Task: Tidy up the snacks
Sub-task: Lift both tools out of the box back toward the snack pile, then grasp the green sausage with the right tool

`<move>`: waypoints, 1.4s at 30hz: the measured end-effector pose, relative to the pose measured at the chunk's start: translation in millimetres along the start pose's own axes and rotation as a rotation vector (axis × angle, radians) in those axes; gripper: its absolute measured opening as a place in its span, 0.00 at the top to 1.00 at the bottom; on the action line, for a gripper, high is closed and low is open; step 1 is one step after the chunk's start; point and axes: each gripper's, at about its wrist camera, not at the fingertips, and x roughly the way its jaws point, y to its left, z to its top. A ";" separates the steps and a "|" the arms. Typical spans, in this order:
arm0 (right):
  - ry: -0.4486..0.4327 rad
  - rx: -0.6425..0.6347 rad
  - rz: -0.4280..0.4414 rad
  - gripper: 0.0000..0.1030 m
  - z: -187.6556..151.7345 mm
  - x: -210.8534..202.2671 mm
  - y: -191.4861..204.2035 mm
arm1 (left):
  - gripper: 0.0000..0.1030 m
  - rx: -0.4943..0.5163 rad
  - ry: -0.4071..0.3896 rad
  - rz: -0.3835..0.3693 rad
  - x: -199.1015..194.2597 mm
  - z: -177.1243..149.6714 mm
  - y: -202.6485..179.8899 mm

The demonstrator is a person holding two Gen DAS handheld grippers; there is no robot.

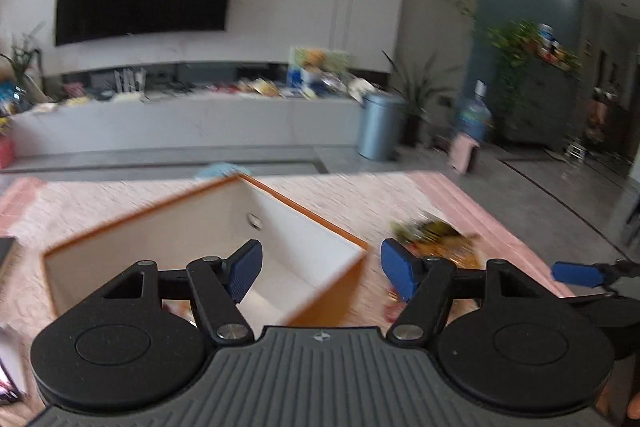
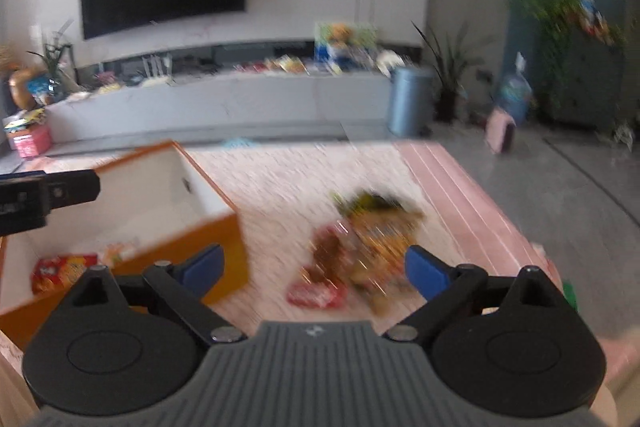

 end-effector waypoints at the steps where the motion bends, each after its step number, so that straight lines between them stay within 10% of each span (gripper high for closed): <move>1: 0.022 0.015 -0.003 0.09 -5.3 -1.3 -8.7 | 0.23 0.021 0.017 -0.013 2.2 -1.2 -6.7; 18: 0.289 0.029 -0.049 0.09 -43.9 18.5 -96.8 | 0.22 0.297 0.272 -0.123 45.2 -43.7 -97.2; 37: 0.511 0.291 -0.016 0.19 -40.1 86.2 -183.6 | 0.23 0.268 0.395 -0.138 106.7 -50.3 -101.8; 42: 0.573 0.092 0.100 0.29 -40.3 101.3 -142.8 | 0.32 0.266 0.452 -0.156 119.4 -59.8 -99.5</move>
